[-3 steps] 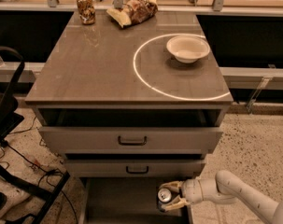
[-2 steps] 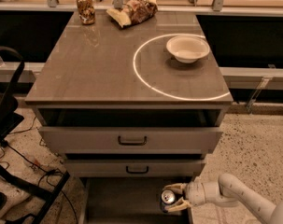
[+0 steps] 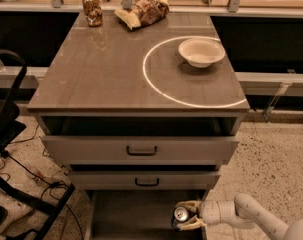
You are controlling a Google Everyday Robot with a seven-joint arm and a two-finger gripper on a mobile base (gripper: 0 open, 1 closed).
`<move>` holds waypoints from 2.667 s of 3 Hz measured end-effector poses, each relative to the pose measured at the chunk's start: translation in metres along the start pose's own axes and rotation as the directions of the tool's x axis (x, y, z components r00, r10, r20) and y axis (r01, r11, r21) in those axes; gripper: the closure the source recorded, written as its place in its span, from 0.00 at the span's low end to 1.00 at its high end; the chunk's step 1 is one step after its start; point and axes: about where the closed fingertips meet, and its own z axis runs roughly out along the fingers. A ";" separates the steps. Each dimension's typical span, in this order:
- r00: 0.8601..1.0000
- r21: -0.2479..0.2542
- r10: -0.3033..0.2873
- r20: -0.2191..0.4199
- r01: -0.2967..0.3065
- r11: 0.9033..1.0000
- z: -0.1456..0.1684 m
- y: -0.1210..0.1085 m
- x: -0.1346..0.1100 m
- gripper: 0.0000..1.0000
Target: Place pepsi can into bottom drawer
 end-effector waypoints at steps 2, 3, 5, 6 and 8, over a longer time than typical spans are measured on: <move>0.996 -0.036 -0.011 -0.090 0.008 0.999 0.038 -0.013 0.072 1.00; 0.993 -0.039 -0.010 -0.117 0.006 0.999 0.045 -0.018 0.092 1.00; 0.988 -0.022 -0.013 -0.156 0.010 1.000 0.050 -0.021 0.107 0.76; 0.988 -0.027 -0.011 -0.152 0.007 1.000 0.053 -0.019 0.108 0.44; 0.989 -0.033 -0.007 -0.147 0.002 0.999 0.058 -0.017 0.108 0.00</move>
Offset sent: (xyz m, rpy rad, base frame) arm 0.0194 0.0363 -0.1084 -0.1338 -0.0118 0.0561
